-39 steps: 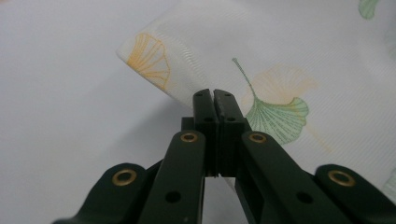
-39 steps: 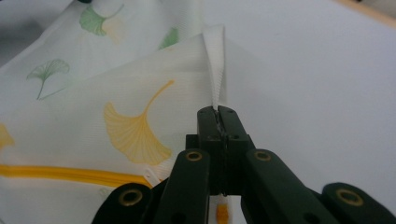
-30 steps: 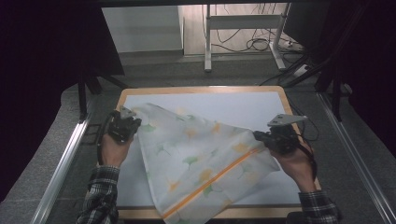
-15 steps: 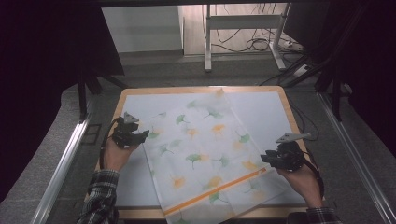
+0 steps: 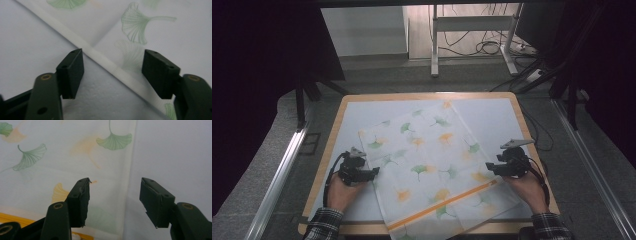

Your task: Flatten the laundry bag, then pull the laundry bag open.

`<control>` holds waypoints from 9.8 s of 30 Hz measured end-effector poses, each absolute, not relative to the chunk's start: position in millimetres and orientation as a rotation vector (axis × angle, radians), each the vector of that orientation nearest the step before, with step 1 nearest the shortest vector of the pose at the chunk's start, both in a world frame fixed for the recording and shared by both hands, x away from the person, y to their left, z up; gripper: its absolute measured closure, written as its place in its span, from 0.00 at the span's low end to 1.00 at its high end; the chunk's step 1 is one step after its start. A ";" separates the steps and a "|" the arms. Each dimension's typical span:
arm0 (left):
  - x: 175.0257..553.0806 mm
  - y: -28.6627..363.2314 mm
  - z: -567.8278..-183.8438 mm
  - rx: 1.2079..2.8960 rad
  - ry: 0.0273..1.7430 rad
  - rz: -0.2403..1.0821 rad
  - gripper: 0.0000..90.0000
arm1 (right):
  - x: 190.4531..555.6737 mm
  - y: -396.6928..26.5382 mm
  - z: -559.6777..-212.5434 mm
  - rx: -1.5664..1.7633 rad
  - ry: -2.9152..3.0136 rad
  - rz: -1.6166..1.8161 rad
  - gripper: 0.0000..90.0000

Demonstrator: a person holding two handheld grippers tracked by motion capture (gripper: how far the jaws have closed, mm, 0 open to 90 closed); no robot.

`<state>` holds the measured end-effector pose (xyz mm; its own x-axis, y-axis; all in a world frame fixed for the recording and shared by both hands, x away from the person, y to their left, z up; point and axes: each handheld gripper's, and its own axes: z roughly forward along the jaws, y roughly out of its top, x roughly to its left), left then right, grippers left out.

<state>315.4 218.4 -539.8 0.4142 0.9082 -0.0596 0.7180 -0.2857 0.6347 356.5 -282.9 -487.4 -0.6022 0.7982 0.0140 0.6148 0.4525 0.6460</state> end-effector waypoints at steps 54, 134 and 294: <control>321.6 220.0 -512.2 1.994 1.135 0.450 0.45 | 346.1 -293.2 -491.9 1.140 2.413 0.973 0.33; 298.5 100.2 -506.9 2.212 0.738 0.291 0.14 | 326.5 -269.5 -530.2 0.573 2.729 1.008 0.00; 322.1 29.1 -521.1 2.387 0.580 0.095 1.00 | 328.5 -257.9 -529.4 0.619 2.710 1.001 0.07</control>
